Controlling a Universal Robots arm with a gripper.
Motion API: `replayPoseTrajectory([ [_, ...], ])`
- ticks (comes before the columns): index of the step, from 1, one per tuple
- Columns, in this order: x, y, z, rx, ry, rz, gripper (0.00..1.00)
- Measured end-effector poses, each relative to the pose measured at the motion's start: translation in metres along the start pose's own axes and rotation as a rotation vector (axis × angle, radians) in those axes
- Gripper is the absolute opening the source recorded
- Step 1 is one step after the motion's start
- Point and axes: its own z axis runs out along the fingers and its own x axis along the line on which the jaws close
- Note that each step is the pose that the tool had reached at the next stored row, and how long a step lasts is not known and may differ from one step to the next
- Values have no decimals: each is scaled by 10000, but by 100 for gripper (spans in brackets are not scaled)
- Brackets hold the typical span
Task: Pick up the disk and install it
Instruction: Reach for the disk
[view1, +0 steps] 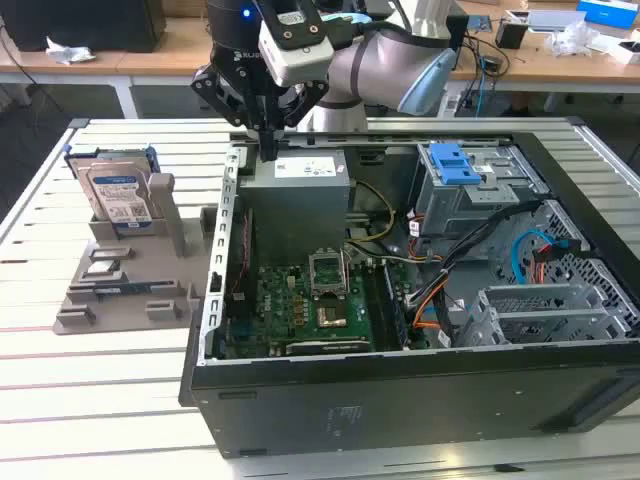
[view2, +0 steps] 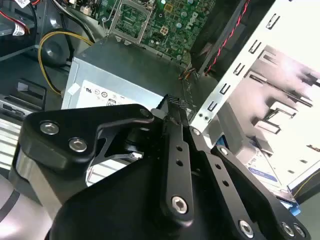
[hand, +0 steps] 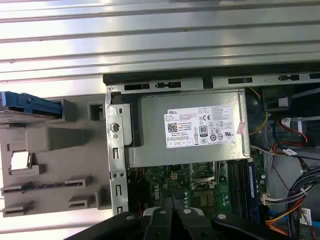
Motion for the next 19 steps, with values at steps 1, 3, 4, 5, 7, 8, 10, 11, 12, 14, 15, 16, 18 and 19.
replayPoseTrajectory([
  [1,8,0,0,0,0,2,11],
  [3,113,-8,-3,0,0,0,11],
  [4,134,-10,-4,0,0,-1,11],
  [5,168,-13,-5,1,0,-1,11],
  [7,205,-15,-6,1,0,1,11],
  [8,226,-17,-6,0,0,1,11],
  [10,264,-20,-7,0,0,0,11],
  [11,287,-21,-8,0,0,0,11],
  [12,306,-23,-8,1,0,-1,11],
  [14,338,-25,-9,0,0,0,11],
  [15,357,-27,-10,1,0,1,11],
  [16,378,-28,-10,0,0,0,11],
  [18,448,-33,-12,0,0,-1,11],
  [19,470,-35,-13,1,0,-1,11],
])
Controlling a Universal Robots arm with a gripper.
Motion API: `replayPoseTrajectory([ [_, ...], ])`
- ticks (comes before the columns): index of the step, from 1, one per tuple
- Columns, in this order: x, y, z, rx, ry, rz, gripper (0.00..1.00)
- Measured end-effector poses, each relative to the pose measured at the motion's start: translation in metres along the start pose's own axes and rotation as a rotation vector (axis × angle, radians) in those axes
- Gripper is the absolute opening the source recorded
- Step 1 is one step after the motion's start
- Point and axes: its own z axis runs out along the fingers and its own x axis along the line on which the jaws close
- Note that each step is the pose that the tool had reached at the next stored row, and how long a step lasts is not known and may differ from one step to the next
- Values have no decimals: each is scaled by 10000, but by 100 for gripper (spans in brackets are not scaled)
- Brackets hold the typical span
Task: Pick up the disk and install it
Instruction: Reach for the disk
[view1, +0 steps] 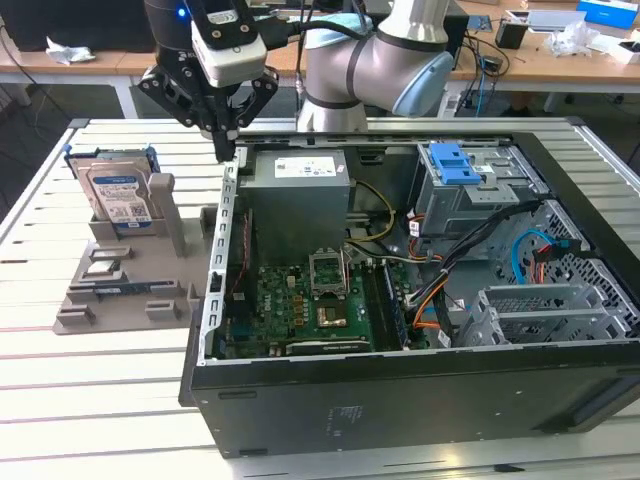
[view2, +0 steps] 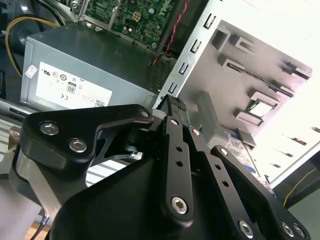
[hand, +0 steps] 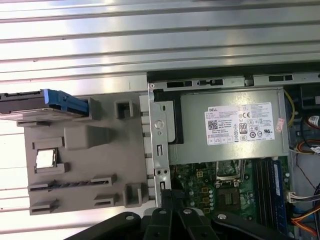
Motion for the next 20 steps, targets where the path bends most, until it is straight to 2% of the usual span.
replayPoseTrajectory([
  [2,53,-4,-1,-1,0,1,11],
  [20,303,-22,-8,0,-1,1,11],
])
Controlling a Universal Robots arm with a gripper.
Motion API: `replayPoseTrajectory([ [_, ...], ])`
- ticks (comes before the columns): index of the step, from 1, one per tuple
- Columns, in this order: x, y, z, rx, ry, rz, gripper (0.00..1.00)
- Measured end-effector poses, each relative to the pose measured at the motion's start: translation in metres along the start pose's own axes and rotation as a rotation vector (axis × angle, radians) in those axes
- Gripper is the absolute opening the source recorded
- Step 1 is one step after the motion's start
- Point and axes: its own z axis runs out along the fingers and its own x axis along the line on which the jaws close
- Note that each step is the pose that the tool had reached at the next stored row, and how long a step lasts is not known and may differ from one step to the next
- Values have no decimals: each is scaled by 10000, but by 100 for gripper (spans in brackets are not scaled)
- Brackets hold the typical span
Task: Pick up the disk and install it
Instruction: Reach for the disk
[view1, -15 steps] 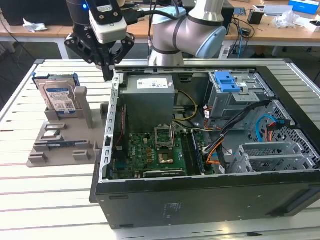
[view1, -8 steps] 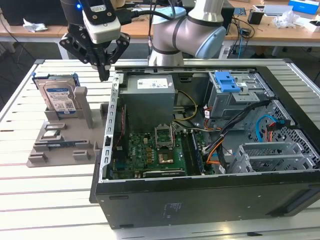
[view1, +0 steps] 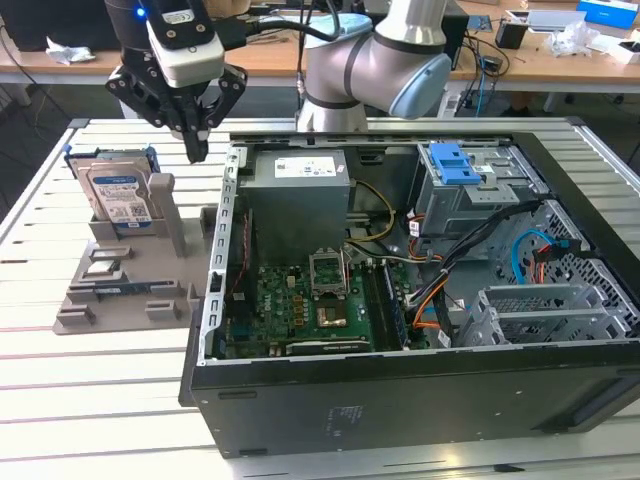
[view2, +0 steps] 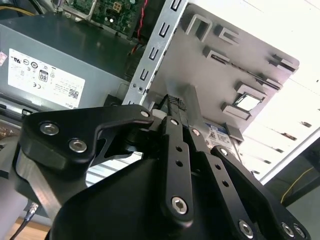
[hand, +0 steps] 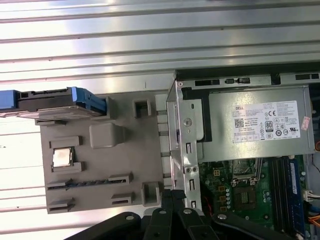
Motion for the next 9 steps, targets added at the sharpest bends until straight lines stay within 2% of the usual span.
replayPoseTrajectory([
  [9,142,-11,-4,0,0,0,11],
])
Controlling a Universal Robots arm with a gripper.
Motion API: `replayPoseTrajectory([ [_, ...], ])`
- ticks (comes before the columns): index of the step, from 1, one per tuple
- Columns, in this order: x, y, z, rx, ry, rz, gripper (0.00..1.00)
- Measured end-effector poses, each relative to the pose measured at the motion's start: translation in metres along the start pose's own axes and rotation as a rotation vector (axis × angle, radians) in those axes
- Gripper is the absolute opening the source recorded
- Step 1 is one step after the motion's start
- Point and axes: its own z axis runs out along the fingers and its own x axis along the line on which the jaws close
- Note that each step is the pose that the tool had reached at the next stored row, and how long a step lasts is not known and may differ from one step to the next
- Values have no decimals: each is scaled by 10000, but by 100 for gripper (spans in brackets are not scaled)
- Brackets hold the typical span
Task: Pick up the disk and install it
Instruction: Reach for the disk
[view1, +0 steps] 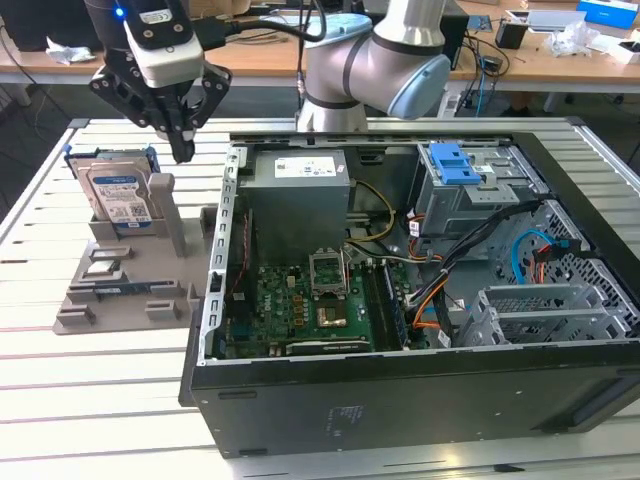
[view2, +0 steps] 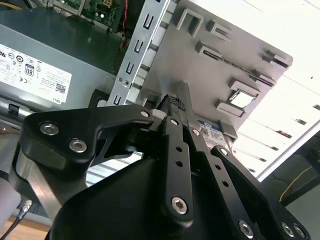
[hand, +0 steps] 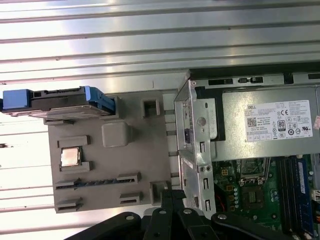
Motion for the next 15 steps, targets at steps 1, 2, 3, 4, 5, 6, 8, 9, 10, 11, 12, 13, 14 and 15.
replayPoseTrajectory([
  [1,18,-2,0,0,0,0,11],
  [2,32,-3,-1,0,0,0,11],
  [3,50,-4,-1,0,0,0,11],
  [4,63,-5,-2,0,0,-1,11],
  [5,75,-6,-2,1,1,-1,11],
  [6,89,-7,-3,1,1,-1,11],
  [8,122,-9,-4,1,0,-1,11],
  [9,131,-10,-4,0,0,-1,11],
  [10,145,-11,-4,0,0,-1,11],
  [11,155,-12,-4,0,0,0,11],
  [12,174,-13,-5,0,1,0,11],
  [13,190,-14,-5,0,0,0,11],
  [14,204,-15,-5,0,0,0,11],
  [15,229,-17,-6,0,0,0,11],
])
